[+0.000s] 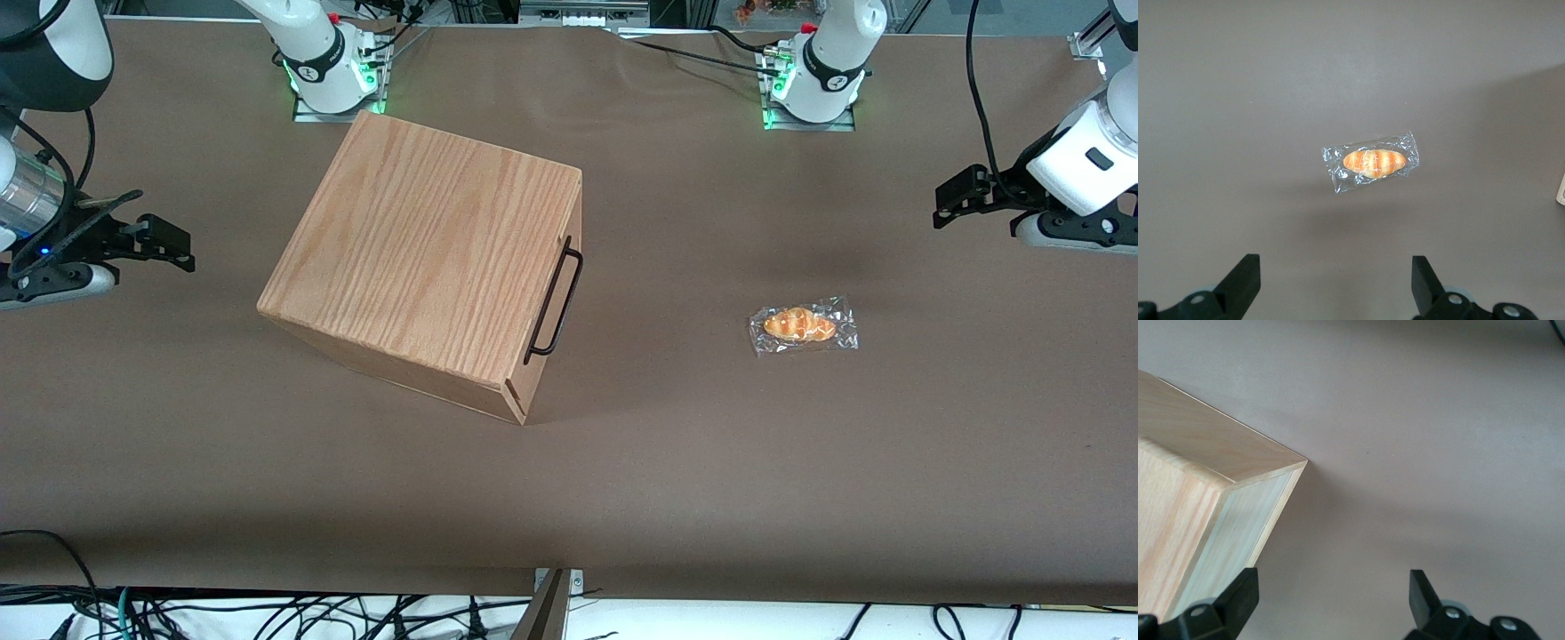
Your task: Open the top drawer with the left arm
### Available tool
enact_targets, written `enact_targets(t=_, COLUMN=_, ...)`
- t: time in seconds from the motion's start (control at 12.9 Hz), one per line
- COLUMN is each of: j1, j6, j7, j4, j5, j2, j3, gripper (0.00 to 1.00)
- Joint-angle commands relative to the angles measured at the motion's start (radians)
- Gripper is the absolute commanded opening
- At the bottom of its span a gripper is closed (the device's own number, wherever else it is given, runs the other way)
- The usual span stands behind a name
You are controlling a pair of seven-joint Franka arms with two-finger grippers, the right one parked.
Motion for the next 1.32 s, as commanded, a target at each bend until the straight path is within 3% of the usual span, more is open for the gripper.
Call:
enact_targets(t=0.0, j1=0.001, j6=-0.013, j7=0.02, j4=0.003, j5=0.022, j2=-0.006, j3=-0.002, gripper=1.0)
enact_targets(t=1.24, j1=0.0, j6=-0.028, j7=0.015, j4=0.007, j5=0.024, j2=0.009, j3=-0.002, gripper=1.0)
